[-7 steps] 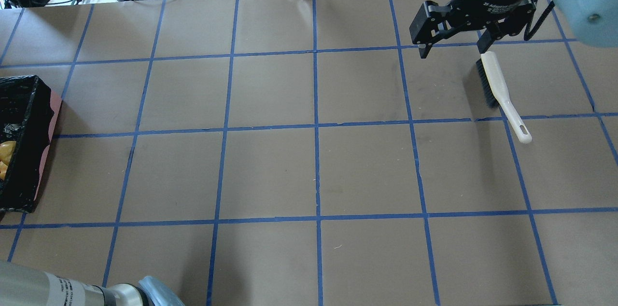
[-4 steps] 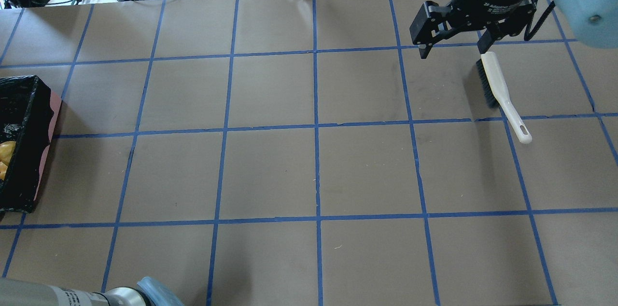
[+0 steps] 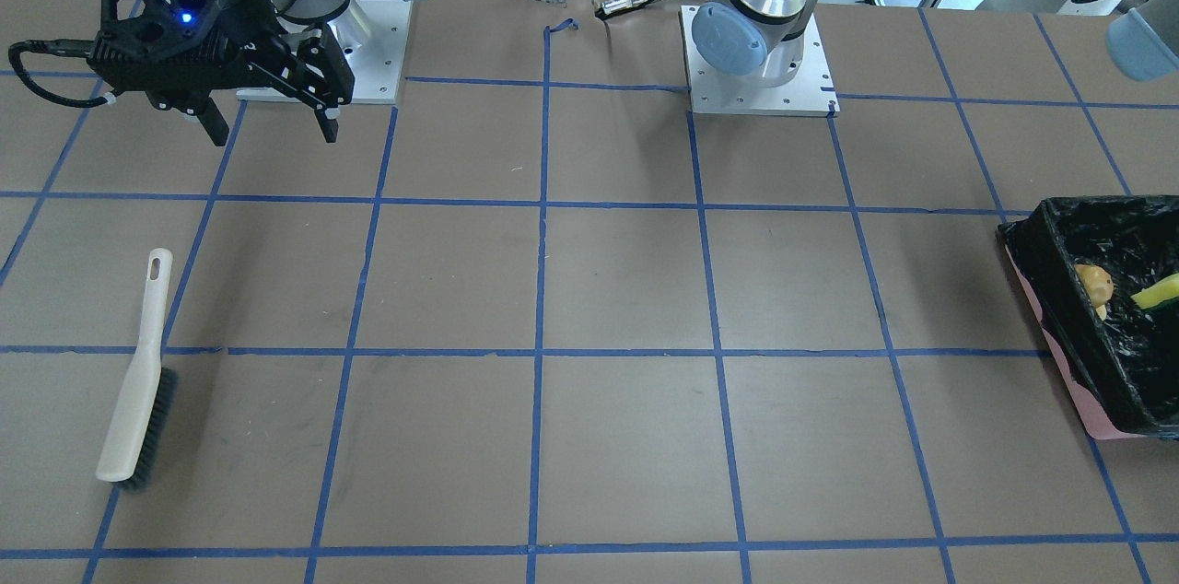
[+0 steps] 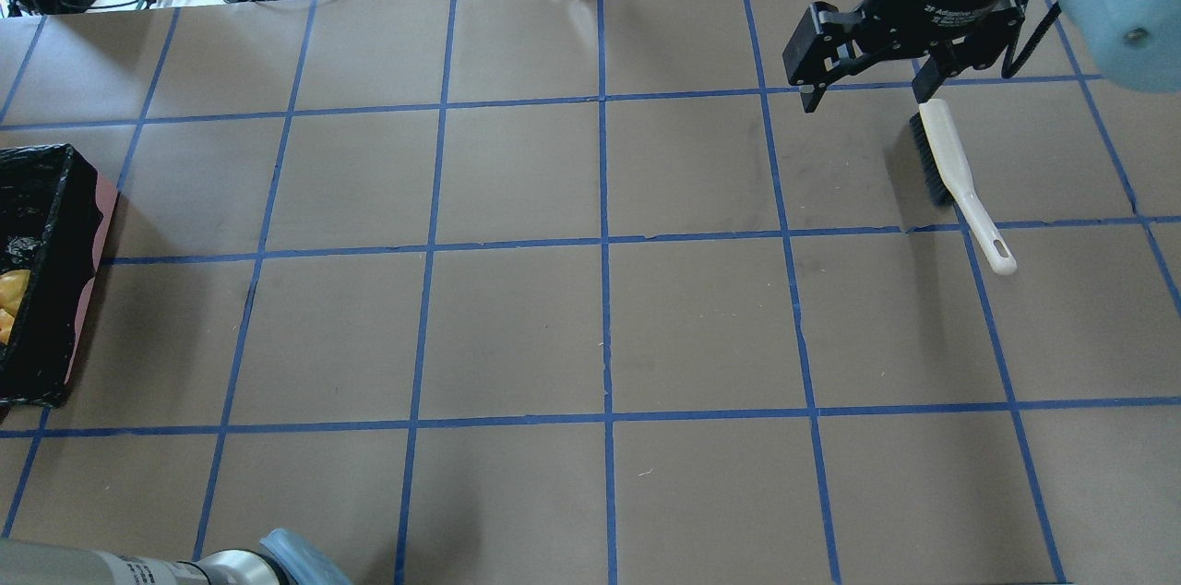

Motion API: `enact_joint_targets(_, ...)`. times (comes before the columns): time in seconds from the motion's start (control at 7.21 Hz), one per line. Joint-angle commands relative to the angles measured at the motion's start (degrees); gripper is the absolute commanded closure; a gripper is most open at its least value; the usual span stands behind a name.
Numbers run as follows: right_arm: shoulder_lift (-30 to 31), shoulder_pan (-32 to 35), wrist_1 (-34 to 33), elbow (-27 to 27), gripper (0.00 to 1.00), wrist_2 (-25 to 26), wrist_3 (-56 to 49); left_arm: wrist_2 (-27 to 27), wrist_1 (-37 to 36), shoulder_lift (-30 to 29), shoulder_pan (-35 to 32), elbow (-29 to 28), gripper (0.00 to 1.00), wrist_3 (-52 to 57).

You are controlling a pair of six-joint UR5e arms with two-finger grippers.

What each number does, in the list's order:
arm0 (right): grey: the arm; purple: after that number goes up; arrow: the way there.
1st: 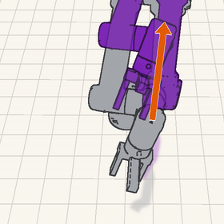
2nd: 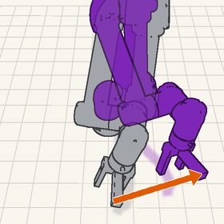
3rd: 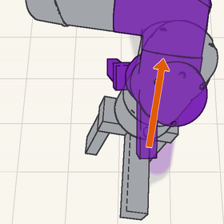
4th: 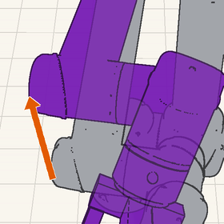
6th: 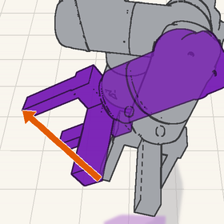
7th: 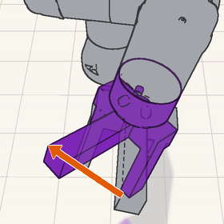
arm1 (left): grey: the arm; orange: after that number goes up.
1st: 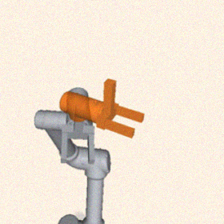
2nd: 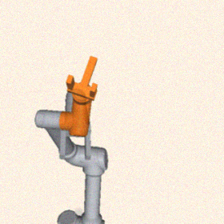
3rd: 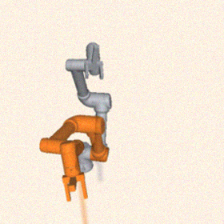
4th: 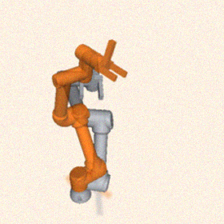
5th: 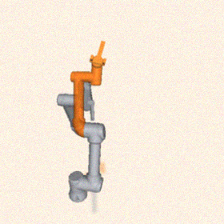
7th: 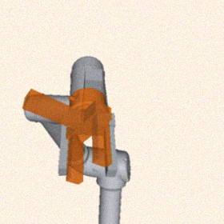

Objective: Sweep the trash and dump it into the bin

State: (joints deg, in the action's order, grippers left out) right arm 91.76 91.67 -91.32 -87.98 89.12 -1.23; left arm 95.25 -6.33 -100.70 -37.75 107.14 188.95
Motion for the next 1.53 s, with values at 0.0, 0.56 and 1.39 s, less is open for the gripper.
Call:
enact_joint_targets(0.0,0.0,0.0,0.0,0.0,0.0,0.0,0.0,-0.06,0.25,0.68,0.04,0.61,1.0,0.1)
enact_joint_targets(0.56,0.0,0.0,0.0,0.0,0.0,0.0,0.0,-3.72,47.25,-1.06,-0.92,-22.42,1.0,-1.82)
enact_joint_targets(1.39,0.0,0.0,0.0,0.0,0.0,-0.18,0.0,-5.42,70.82,-4.05,-20.92,-29.1,1.0,-45.95)
